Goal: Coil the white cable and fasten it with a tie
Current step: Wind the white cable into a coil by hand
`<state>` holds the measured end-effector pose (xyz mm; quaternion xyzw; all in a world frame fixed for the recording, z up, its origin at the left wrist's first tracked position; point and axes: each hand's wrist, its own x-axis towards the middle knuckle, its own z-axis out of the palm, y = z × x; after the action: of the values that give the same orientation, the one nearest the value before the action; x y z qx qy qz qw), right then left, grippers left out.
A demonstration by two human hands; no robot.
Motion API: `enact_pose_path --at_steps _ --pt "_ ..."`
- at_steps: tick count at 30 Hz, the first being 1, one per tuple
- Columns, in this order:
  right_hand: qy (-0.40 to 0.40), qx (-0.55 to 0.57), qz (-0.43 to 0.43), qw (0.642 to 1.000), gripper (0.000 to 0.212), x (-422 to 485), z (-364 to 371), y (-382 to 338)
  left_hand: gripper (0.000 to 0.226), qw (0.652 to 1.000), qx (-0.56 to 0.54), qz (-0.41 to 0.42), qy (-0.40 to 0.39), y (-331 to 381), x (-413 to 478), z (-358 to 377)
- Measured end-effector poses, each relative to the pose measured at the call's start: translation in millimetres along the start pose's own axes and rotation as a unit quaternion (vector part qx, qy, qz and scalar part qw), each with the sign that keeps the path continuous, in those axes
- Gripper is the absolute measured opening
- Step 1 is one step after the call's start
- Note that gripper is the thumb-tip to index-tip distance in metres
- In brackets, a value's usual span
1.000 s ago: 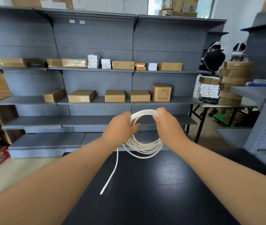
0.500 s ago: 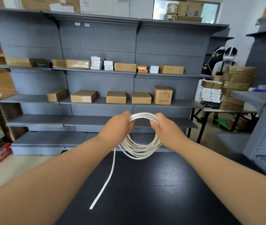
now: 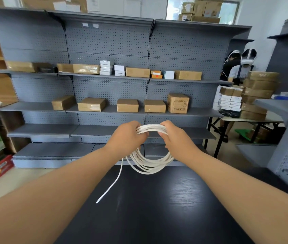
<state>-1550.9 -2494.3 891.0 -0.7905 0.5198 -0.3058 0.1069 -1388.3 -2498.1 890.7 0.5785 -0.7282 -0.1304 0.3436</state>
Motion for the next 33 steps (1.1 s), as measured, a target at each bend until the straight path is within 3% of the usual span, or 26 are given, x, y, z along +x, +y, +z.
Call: enact_pose_path --at_steps 3,9,13,18,23,29,33 --pt "0.063 0.061 0.027 0.996 0.007 7.3 5.5 -1.6 0.023 0.996 -0.078 -0.034 -0.002 -7.4 2.6 -4.3" --pt "0.192 0.131 0.055 0.971 0.013 18.1 23.3 -7.7 0.024 0.974 -0.214 -0.068 0.016 -14.6 5.2 -10.0" --pt "0.222 0.186 0.098 0.952 0.013 19.6 37.7 -15.5 0.019 0.958 -0.276 -0.064 0.035 -15.8 6.6 -10.3" --pt "0.169 0.205 0.106 0.958 0.013 19.5 36.0 -22.2 0.022 0.989 -0.121 -0.033 0.082 -22.6 10.2 -14.1" --pt "0.163 0.148 0.069 0.973 0.013 21.2 29.2 -20.1 0.024 0.992 -0.069 -0.015 0.105 -23.4 13.3 -17.4" --pt "0.145 0.074 0.001 0.987 0.037 21.8 21.7 -22.9 0.025 0.997 -0.006 0.013 0.076 -21.2 14.8 -16.0" --pt "0.151 0.097 0.007 0.984 0.045 18.6 16.9 -21.5 0.023 0.997 0.033 0.009 0.073 -20.4 12.6 -18.2"
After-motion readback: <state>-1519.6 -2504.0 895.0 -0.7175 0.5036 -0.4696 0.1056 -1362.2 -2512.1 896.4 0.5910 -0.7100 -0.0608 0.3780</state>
